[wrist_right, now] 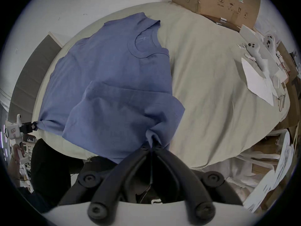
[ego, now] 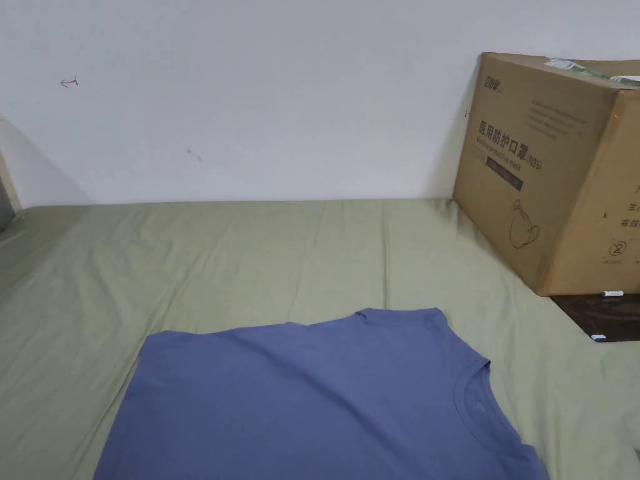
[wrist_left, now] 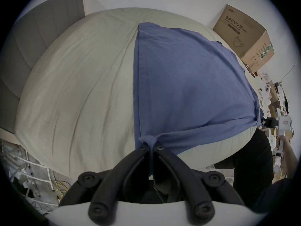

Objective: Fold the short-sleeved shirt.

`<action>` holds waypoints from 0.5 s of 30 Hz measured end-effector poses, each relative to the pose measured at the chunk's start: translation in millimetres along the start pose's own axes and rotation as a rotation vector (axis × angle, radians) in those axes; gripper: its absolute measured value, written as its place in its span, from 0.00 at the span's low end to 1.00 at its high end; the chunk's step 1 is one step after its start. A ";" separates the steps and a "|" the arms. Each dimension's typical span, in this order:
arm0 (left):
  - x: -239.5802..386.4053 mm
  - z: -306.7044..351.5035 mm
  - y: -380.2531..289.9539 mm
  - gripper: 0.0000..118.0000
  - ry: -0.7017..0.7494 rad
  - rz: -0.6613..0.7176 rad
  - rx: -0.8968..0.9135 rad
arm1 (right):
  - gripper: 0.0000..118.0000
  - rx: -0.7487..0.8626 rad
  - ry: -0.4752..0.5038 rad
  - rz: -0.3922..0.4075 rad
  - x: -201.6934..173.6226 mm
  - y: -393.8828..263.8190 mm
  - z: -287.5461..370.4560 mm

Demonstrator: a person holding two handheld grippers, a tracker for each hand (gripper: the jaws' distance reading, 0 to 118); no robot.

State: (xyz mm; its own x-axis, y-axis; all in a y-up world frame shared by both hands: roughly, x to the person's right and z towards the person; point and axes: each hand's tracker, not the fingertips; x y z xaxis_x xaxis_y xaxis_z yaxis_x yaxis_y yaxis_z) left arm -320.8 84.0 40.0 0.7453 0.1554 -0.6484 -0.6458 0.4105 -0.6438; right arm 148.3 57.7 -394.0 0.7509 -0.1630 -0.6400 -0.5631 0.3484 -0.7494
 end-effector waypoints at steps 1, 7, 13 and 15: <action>1.1 -1.1 0.3 0.04 0.003 -0.003 -0.002 | 0.02 -0.001 -0.005 -0.008 0.3 0.3 -1.9; -2.8 9.7 -2.2 0.83 -0.089 0.125 0.035 | 0.84 0.029 -0.064 -0.058 -11.8 1.5 13.9; 20.6 54.0 16.2 0.87 -0.082 0.121 0.241 | 0.84 0.266 -0.078 -0.047 -39.7 23.2 65.7; 34.6 65.7 25.1 0.86 -0.056 0.115 0.302 | 0.84 0.334 -0.021 -0.078 -52.2 30.1 78.0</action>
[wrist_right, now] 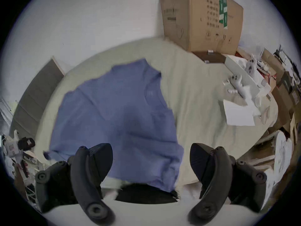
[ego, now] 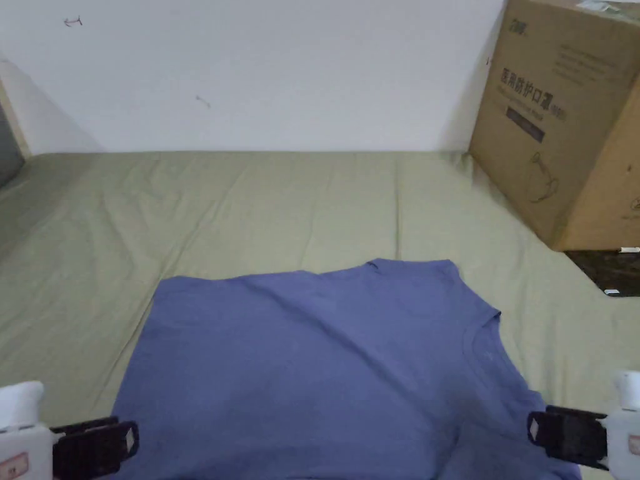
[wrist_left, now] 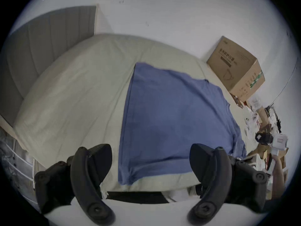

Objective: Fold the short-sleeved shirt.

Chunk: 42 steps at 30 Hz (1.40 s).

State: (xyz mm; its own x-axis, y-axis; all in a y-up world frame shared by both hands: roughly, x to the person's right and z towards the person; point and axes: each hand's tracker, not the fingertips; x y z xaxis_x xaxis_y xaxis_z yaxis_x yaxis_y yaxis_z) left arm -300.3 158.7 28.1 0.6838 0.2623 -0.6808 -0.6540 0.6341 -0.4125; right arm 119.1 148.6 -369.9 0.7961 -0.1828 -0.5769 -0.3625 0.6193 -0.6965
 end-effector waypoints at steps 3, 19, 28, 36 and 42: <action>19.1 4.9 10.7 0.72 0.035 -0.016 0.012 | 0.62 0.082 0.095 -0.044 -16.0 7.1 11.5; -40.4 -41.0 -15.0 0.88 0.131 -0.027 -0.300 | 0.00 0.075 0.222 -0.117 -23.4 5.7 13.1; -40.0 -77.8 -37.8 0.22 0.103 -0.059 -0.337 | 0.00 -0.005 0.127 -0.073 -11.5 -15.0 6.2; -21.7 -33.0 -27.2 0.03 0.047 -0.027 -0.201 | 0.91 -0.214 -0.034 -0.077 35.6 -33.5 -21.1; -12.1 -23.8 -23.8 0.03 0.056 -0.032 -0.181 | 0.54 -0.357 -0.067 0.011 47.7 -55.0 -65.9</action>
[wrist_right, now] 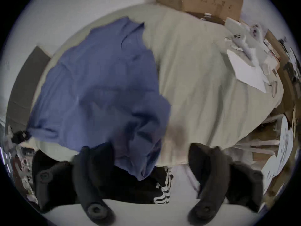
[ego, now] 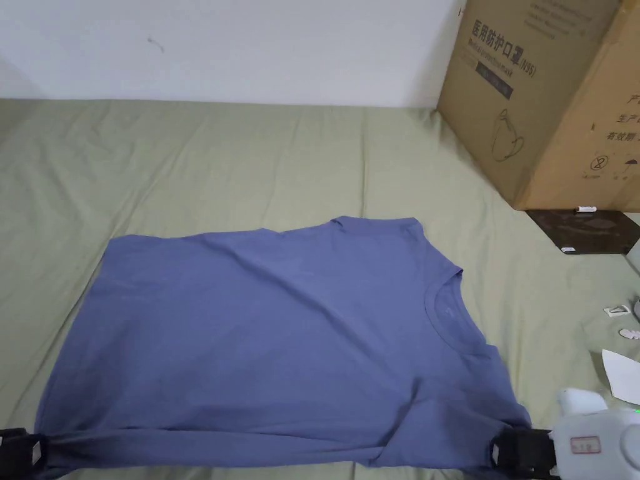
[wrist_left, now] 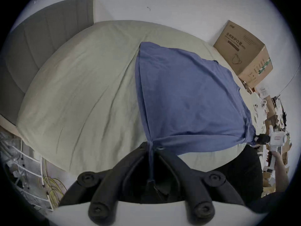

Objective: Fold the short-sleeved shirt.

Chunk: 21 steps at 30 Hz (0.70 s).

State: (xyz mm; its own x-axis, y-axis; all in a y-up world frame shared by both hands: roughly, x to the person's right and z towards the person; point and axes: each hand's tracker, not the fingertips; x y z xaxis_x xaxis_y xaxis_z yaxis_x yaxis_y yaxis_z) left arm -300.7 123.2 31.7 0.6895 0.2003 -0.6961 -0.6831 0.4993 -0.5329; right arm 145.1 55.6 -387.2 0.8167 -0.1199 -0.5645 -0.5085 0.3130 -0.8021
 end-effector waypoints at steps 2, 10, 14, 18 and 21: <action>-2.1 -1.5 -0.9 0.03 0.005 0.006 -0.011 | 0.36 -0.030 -0.004 0.056 -8.3 -1.8 -3.0; -14.2 1.3 -9.1 0.03 -0.029 0.076 -0.030 | 0.00 0.075 0.015 0.100 -6.5 -10.5 22.8; -18.5 7.0 -6.7 0.03 -0.061 0.116 -0.031 | 0.00 0.113 0.066 0.037 6.3 -11.0 39.9; -17.1 12.1 9.6 0.03 -0.075 0.144 -0.014 | 0.00 0.179 0.153 -0.062 11.5 5.4 63.6; -15.0 12.1 38.2 0.03 -0.110 0.151 0.004 | 0.00 0.229 0.221 -0.097 6.6 35.7 81.2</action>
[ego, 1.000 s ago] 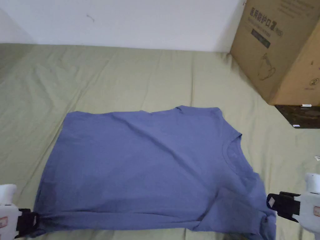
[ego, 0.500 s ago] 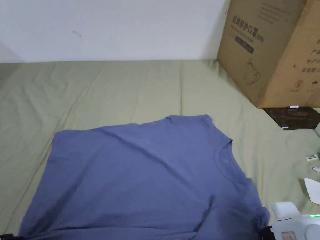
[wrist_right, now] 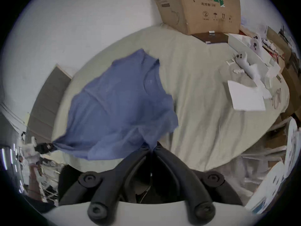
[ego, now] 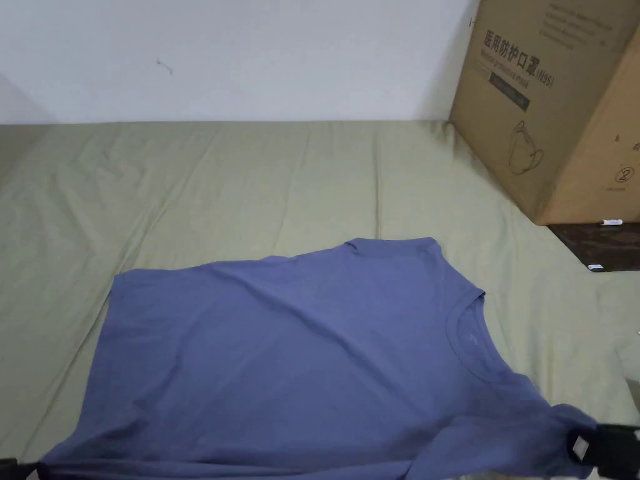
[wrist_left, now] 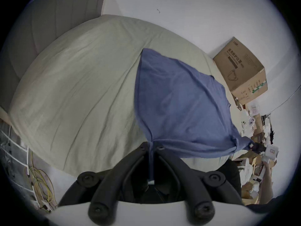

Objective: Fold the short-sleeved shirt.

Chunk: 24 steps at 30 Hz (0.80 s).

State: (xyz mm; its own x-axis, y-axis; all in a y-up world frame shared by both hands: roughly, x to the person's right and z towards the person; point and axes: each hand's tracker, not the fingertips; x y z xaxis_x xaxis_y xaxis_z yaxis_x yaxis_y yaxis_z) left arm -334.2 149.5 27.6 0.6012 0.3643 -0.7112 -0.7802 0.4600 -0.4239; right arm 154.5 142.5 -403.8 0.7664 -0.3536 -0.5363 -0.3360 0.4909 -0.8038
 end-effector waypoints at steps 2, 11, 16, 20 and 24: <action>6.8 -5.5 23.5 0.03 -0.009 -0.015 0.008 | 0.00 0.011 0.007 -0.004 -5.9 29.0 -5.7; 12.4 -104.9 142.9 0.03 0.052 0.034 -0.046 | 0.00 -0.035 -0.051 0.005 -31.5 158.2 -125.3; 8.3 -143.9 163.4 0.21 0.041 0.121 -0.062 | 0.00 -0.048 -0.126 -0.034 -32.2 173.7 -174.3; 15.4 -134.0 155.1 0.84 0.035 0.076 -0.023 | 0.85 -0.008 -0.178 0.010 -41.0 162.9 -164.7; 20.4 -104.5 131.7 0.83 0.022 0.011 0.009 | 0.85 0.014 -0.143 0.045 -46.8 139.1 -133.4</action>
State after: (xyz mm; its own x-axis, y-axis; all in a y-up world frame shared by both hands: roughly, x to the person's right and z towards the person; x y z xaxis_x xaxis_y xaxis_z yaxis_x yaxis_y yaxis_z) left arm -442.7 132.9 -101.4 0.5885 0.3512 -0.7282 -0.7851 0.4635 -0.4109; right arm -1.1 121.0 -524.8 0.8210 -0.2146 -0.5291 -0.3651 0.5150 -0.7755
